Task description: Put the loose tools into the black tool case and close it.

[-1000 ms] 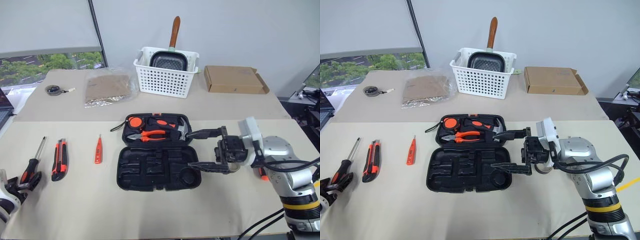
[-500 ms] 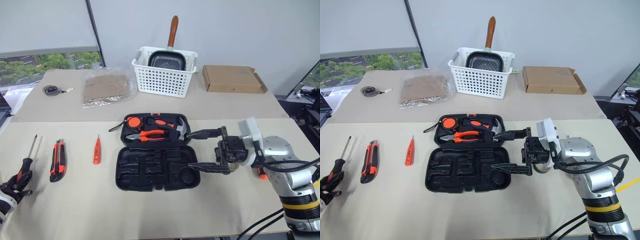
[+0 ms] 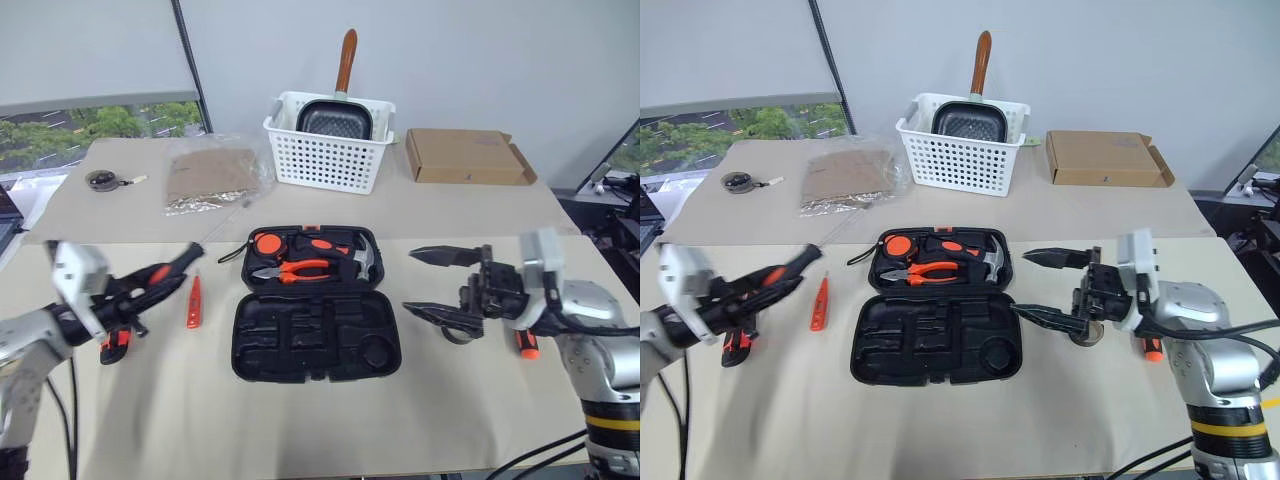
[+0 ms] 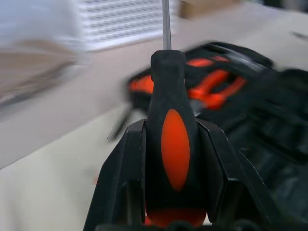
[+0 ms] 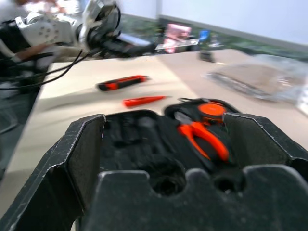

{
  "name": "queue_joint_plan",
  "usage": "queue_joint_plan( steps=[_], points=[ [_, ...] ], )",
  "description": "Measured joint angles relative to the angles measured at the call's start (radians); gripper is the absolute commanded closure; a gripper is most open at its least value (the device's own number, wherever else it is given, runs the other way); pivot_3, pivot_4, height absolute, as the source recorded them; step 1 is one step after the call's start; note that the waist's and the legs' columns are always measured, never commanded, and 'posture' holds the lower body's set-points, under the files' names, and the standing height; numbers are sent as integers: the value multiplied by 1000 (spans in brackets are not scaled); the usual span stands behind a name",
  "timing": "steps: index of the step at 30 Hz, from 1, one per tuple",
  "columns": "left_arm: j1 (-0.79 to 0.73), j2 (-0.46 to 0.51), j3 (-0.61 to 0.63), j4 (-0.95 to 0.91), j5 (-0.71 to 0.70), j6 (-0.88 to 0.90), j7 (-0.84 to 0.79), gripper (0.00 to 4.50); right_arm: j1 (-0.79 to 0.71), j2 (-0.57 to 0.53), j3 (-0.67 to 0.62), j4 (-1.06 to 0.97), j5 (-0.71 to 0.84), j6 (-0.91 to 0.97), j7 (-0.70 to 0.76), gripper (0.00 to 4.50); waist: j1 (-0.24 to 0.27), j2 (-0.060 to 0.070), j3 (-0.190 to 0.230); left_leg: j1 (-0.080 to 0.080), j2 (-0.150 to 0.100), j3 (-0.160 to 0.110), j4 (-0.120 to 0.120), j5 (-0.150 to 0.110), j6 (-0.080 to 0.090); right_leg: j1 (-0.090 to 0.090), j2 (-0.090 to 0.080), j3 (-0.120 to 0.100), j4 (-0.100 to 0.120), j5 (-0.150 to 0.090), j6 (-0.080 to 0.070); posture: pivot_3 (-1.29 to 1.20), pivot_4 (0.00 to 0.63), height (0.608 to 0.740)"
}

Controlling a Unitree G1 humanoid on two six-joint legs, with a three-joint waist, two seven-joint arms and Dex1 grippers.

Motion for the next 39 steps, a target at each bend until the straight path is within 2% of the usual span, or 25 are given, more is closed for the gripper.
queue_joint_plan(
  steps=[7,10,16,25,33,39],
  points=[
    [-188,1,-229,52,155,-59,-82,3535,133,-9,-93,-32,-15,-12,-40,0,0,1,0,1,2,0,-1,3,4,0,3,2,0,0,0,0,150,700],
    [-236,-16,-286,104,201,-90,-103,3535,175,-9,-118,-34,-36,-30,-55,0,1,1,0,1,2,0,0,0,10,1,2,2,0,0,0,0,150,700],
    [-363,-67,-404,264,314,-205,-164,3535,229,-11,-120,-30,-91,-73,-60,0,3,1,1,1,2,0,0,0,12,1,2,2,0,0,0,0,150,700],
    [-422,-91,-458,350,340,-277,-294,3535,267,-1,-135,-22,-100,-127,-58,0,0,1,1,1,2,0,1,1,11,1,3,2,0,0,0,0,150,700],
    [-481,-117,-530,463,442,-396,-336,3535,266,6,-123,-4,-107,-153,-53,0,5,1,1,1,2,-1,3,0,14,2,3,2,1,0,0,0,150,700],
    [-490,-148,-539,496,466,-436,-346,3535,264,2,-118,10,-110,-155,-47,0,3,1,0,2,2,-1,3,0,15,2,2,2,2,0,0,0,150,700]
  ],
)
